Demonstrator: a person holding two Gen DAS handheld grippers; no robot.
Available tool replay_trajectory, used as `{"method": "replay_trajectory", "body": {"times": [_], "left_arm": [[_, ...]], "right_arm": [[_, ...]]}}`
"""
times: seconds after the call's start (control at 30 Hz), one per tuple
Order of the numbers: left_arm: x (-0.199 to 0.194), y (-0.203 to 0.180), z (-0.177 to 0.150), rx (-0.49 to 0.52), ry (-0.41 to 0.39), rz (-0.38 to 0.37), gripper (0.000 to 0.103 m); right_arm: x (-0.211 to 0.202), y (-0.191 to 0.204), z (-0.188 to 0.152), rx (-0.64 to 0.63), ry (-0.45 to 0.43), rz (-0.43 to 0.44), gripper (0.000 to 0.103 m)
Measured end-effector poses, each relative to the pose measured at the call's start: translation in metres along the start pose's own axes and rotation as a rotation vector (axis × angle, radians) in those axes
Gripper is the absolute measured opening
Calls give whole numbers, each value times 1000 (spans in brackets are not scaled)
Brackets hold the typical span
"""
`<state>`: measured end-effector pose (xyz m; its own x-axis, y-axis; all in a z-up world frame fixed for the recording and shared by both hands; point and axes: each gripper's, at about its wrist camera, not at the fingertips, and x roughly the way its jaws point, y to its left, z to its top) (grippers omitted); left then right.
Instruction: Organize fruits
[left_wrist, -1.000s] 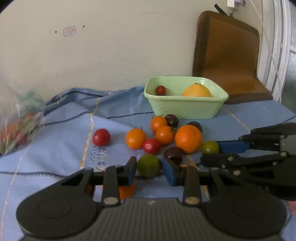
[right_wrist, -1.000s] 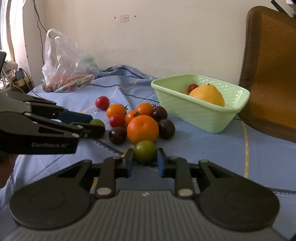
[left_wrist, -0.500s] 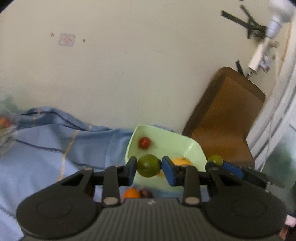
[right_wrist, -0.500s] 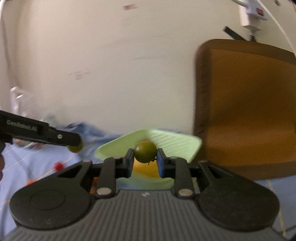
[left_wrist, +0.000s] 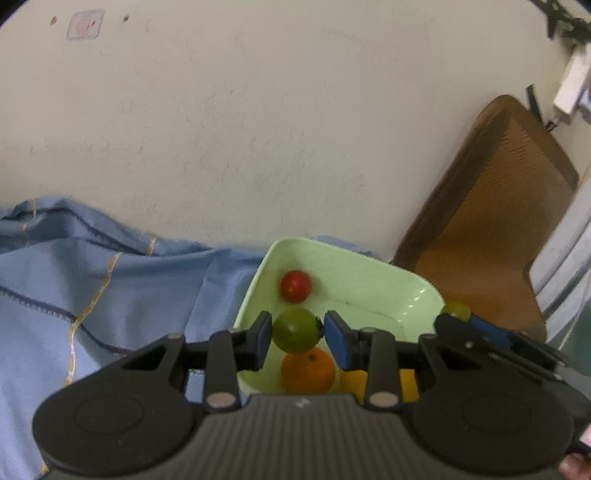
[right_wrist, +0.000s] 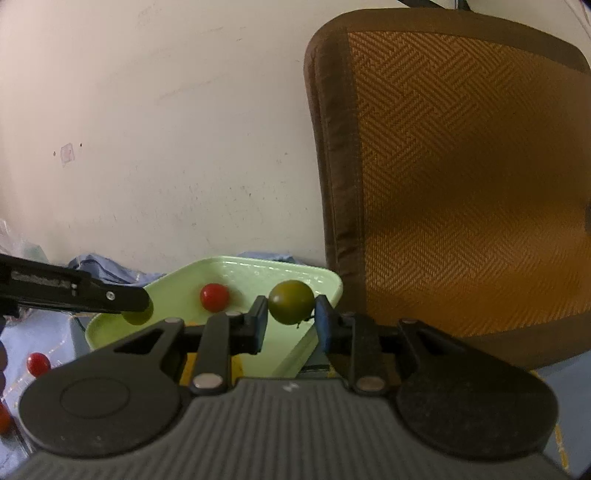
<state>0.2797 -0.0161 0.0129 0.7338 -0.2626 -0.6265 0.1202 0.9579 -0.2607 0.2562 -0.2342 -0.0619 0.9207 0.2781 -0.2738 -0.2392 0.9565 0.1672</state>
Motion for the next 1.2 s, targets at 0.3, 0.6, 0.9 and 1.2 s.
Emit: {"method": "replay_trajectory", "body": {"times": [0.3, 0.6, 0.9, 1.2], "left_arm": [[-56, -13, -33, 30, -184, 85, 43], [-153, 3, -110, 152, -309, 97, 53], [-200, 54, -168, 93, -301, 230, 53], [-203, 80, -186, 14, -304, 276, 54]], "right_arm": [[-13, 11, -9, -67, -66, 34, 48], [-24, -18, -9, 133, -112, -57, 47], [-56, 5, -28, 164, -79, -22, 47], [-90, 59, -53, 75, -33, 137, 47]]}}
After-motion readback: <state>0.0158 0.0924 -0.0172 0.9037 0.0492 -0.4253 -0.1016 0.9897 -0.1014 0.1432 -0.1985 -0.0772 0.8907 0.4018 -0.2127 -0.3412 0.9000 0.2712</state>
